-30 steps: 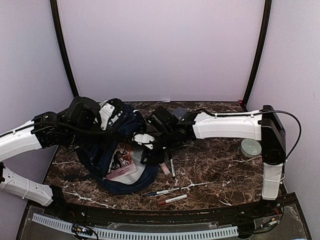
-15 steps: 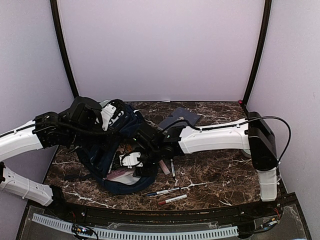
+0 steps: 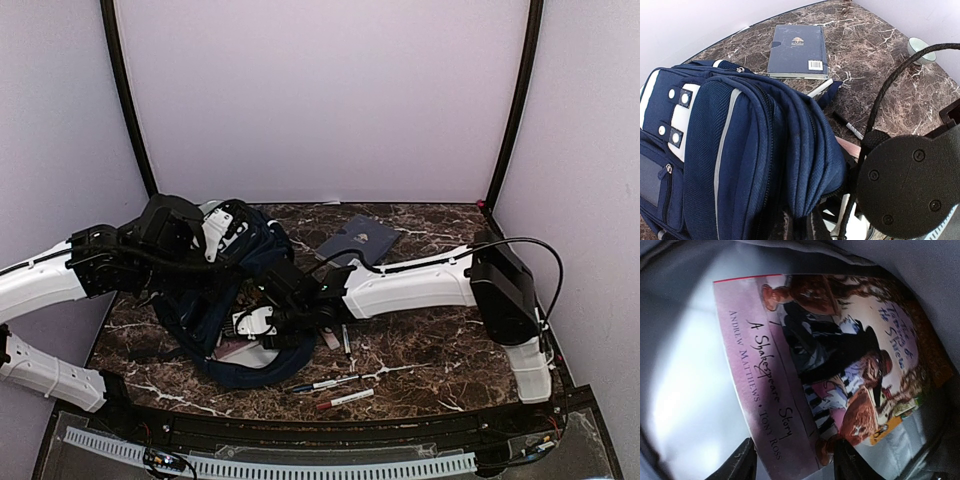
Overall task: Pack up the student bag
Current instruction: Adjust the book in the largest pocket of the bag.
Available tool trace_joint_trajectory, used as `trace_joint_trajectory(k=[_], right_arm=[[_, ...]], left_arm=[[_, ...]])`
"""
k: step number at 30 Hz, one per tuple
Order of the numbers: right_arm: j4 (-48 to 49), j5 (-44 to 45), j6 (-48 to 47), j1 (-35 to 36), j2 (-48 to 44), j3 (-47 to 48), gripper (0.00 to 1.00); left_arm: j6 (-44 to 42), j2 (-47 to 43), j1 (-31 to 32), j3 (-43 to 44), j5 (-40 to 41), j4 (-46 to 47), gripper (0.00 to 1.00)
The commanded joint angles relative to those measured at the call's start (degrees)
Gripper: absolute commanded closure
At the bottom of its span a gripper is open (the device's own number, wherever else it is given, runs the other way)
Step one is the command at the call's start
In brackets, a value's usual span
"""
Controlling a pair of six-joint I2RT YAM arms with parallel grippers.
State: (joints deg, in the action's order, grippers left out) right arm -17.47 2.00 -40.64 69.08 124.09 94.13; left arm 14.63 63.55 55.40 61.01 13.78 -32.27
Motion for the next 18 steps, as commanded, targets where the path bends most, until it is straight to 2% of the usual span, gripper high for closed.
trace_joint_trajectory(k=[1,11,18], right_arm=[[7.1,7.2,0.0,0.3,1.8,0.8,0.48],[9.4,10.0,1.6,-1.6,7.4,8.8,0.51],[14.4,12.0,4.7,-2.1,8.3,9.6,0.53]], left_arm=[[0.8,-1.4,0.2,0.6,-2.2,6.9,1.00],[2.6,-2.4,0.3,-0.8,-3.6,8.0,1.00],[3.4,-1.7,0.3,-1.1,-4.4,8.0,1.00]])
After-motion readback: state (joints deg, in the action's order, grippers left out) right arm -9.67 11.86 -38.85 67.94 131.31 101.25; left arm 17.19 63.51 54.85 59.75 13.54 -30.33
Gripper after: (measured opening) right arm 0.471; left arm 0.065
